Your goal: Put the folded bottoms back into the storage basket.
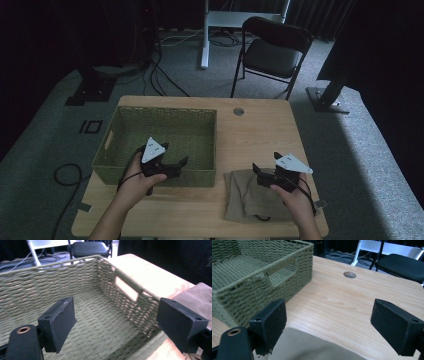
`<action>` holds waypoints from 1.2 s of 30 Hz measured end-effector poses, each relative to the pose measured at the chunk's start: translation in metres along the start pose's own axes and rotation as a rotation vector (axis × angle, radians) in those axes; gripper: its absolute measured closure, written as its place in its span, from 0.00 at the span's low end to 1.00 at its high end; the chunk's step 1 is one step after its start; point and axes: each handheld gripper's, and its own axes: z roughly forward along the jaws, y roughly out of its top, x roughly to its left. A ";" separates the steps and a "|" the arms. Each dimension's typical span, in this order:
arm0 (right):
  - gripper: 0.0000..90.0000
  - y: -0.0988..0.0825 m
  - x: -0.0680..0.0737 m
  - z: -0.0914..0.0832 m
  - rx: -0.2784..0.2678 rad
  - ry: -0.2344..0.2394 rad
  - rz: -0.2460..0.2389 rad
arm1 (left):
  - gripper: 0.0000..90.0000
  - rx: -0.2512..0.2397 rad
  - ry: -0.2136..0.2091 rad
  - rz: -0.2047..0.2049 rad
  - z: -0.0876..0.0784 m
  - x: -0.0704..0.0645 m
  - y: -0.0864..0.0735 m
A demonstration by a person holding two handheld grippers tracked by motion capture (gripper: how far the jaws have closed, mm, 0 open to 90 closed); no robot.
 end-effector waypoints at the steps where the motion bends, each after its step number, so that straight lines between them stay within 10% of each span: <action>1: 0.14 0.000 0.000 0.000 0.000 0.000 0.000 | 0.18 0.000 0.000 0.000 0.000 0.000 0.000; 36: 0.15 -0.067 -0.058 -0.037 0.046 -0.069 0.080 | 0.18 0.019 -0.238 0.065 0.056 -0.111 0.006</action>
